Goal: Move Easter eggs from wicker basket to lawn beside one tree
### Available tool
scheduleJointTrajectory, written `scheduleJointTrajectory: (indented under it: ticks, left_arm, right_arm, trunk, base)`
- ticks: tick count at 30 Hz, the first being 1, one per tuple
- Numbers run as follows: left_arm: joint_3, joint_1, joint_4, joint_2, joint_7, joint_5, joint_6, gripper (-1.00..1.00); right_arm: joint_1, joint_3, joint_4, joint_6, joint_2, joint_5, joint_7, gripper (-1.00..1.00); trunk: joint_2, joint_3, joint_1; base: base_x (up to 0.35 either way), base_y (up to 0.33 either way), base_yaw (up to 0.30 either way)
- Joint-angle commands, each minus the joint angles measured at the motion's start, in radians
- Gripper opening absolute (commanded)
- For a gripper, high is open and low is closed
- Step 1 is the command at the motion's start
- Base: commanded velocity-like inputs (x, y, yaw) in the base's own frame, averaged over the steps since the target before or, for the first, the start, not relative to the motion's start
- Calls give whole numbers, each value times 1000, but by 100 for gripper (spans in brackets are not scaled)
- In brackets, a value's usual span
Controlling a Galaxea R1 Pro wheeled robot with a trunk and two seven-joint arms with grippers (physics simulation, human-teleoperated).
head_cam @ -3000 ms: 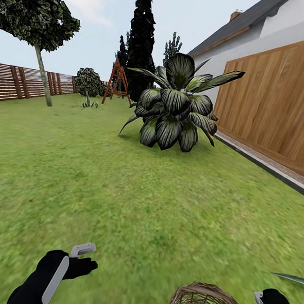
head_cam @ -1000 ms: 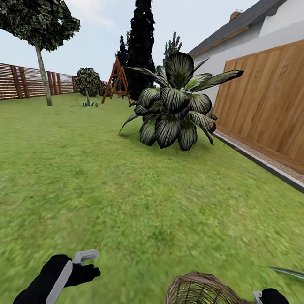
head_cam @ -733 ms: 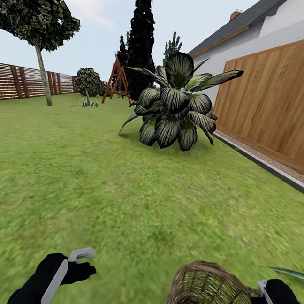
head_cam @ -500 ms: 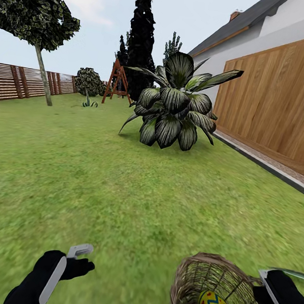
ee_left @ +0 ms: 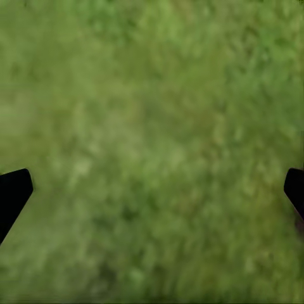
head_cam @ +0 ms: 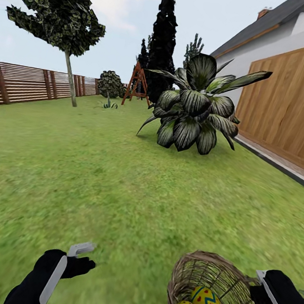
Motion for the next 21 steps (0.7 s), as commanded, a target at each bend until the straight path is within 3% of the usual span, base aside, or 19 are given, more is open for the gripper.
scheduleJointTrajectory:
  ticks: [1,8,21]
  left_arm:
    - [3,-1,-1,-2,3,7,5,100]
    - [1,-1,1,-3,3,7,5,100]
    - [1,-1,1,-5,3,7,5,100]
  right_arm:
    - [-1,4,-2,5,0,-17,1,-100]
    - [-1,11,-2,6,20,-17,0,-100]
    - [-1,18,-2,7,23,-16,-2,-100]
  trunk:
    - [-1,-1,0]
    - [-1,-1,0]
    - [-1,-1,0]
  base:
    - [0,0,296]
    - [0,0,296]
    - [0,0,297]
